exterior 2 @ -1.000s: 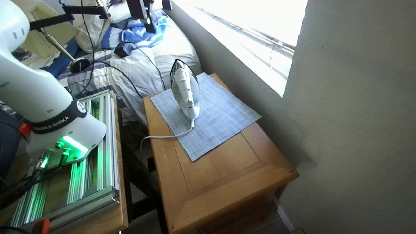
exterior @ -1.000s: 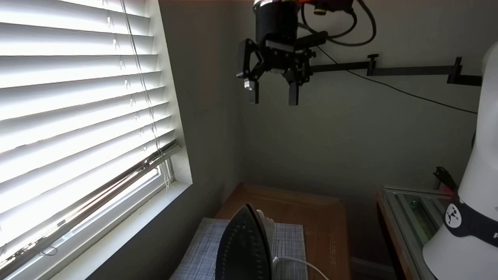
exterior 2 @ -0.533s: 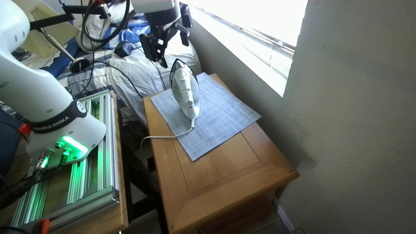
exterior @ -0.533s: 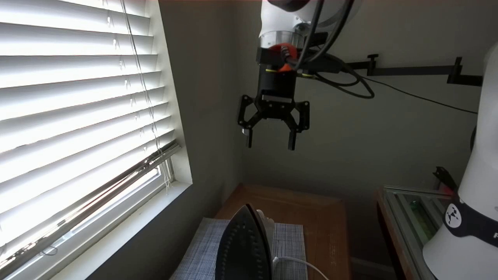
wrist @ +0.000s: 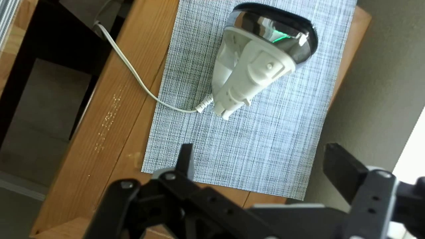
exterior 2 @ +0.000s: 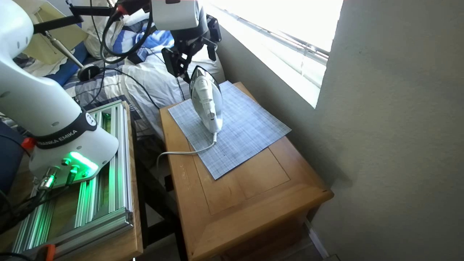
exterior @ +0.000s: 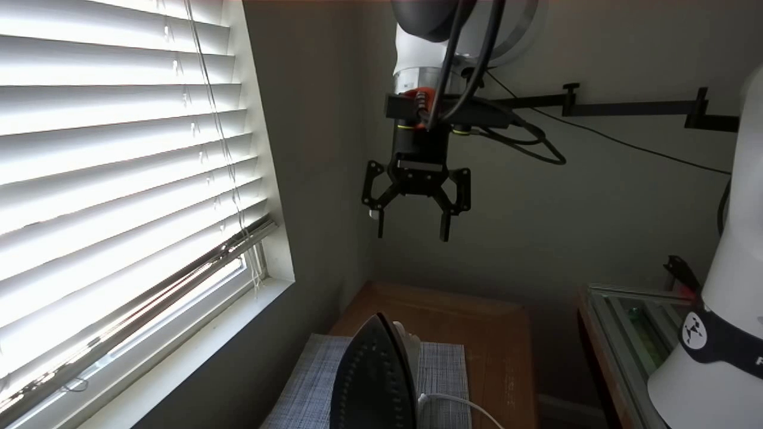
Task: Lay the pressing iron down
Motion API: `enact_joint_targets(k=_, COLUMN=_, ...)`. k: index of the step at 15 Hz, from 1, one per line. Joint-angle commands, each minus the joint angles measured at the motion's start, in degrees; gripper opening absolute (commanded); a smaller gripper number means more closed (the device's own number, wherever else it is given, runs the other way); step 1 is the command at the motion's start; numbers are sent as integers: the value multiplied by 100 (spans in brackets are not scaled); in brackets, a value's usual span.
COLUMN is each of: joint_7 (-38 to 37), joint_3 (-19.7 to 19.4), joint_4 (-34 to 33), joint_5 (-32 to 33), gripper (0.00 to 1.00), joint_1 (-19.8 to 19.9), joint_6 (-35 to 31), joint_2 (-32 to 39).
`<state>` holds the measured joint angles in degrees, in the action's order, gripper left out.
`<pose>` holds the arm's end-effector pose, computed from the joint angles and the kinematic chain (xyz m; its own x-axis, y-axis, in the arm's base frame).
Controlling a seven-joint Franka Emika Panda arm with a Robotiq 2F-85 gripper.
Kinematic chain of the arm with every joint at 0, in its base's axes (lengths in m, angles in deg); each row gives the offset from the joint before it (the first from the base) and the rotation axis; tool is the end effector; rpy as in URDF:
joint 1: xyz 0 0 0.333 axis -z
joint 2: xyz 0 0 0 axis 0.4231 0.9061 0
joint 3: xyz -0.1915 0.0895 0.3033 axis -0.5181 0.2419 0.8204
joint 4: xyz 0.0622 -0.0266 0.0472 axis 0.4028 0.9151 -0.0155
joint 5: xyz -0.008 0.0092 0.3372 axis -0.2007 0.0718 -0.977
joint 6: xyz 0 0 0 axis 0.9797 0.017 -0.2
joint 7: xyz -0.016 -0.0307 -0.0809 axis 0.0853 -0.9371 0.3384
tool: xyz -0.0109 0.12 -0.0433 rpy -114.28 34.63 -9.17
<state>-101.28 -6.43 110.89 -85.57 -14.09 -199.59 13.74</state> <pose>0.3016 -0.0746 0.3941 0.4136 -0.8825 -0.2238 -0.9087 -0.3851 -0.1609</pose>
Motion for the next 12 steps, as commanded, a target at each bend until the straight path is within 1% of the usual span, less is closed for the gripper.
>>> enact_joint_targets(k=1, joint_7=280, joint_3=-189, joint_4=1, joint_5=-351, gripper=100, joint_1=-46, joint_6=-130, joint_2=425)
enact_joint_targets(k=3, joint_7=443, joint_3=-297, joint_4=42, joint_5=-657, gripper=100, joint_1=-110, joint_6=-188, joint_2=764)
enact_joint_targets(k=6, joint_7=905, joint_3=-445, joint_4=78, joint_5=-1307, gripper=100, joint_1=-173, joint_6=-183, joint_2=1222)
enact_joint_targets(k=12, joint_7=1932, joint_3=-466, joint_4=-12, joint_5=-2627, gripper=100, joint_1=-137, joint_6=-168, joint_2=2187)
